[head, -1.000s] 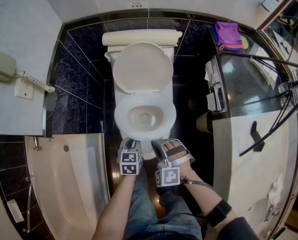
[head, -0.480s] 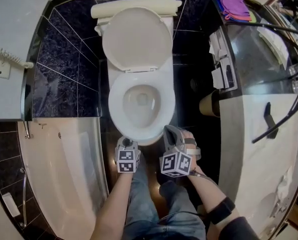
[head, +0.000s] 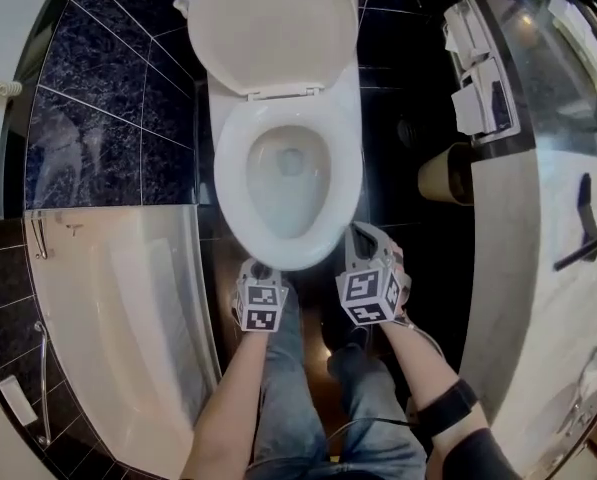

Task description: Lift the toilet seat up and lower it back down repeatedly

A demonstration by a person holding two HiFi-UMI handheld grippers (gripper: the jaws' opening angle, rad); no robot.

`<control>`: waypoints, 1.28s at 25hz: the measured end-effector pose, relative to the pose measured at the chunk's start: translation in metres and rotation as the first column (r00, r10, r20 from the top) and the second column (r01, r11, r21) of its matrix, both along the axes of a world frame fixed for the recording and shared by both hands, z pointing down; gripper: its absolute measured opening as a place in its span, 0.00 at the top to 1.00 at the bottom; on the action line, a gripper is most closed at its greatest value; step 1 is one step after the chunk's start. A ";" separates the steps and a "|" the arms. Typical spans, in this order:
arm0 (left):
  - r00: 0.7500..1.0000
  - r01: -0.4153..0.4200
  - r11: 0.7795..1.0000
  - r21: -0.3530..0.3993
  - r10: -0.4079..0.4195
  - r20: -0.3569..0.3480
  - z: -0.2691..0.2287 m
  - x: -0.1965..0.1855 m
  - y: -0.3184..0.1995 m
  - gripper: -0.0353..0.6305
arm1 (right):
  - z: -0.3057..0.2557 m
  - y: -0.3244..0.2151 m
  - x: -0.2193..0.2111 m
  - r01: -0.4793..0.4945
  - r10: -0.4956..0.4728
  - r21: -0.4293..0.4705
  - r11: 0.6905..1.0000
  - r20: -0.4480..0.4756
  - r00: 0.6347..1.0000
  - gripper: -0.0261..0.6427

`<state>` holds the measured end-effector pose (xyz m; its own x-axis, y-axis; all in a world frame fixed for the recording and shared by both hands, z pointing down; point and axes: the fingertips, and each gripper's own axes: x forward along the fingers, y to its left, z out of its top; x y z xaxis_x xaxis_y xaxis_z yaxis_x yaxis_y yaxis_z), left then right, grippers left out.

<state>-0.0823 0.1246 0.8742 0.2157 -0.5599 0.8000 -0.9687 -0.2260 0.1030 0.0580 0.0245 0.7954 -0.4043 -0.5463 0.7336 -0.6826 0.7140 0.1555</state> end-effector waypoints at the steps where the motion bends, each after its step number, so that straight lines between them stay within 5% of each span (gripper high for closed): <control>1: 1.000 0.004 1.000 -0.016 -0.004 0.007 0.010 0.000 0.003 0.96 | 0.006 0.001 0.001 -0.001 0.001 -0.005 1.000 -0.003 1.000 0.94; 11: 0.999 0.006 0.985 -0.172 0.001 0.038 0.062 0.001 0.046 0.96 | 0.039 0.011 0.006 0.009 -0.009 -0.044 0.999 -0.019 1.000 0.94; 19: 0.999 0.033 0.996 -0.082 -0.032 0.011 0.028 -0.004 0.031 0.96 | 0.022 0.009 0.001 0.000 0.000 -0.042 0.999 -0.009 1.000 0.94; 24: 0.999 0.043 0.999 -0.004 -0.043 -0.003 -0.049 -0.005 0.008 0.96 | -0.031 0.009 0.001 -0.015 0.016 -0.043 0.999 0.017 1.000 0.94; 32: 0.997 0.068 0.975 0.209 -0.060 -0.046 -0.261 0.001 -0.031 0.96 | -0.206 -0.005 -0.010 -0.027 0.025 0.013 1.000 0.151 0.988 0.94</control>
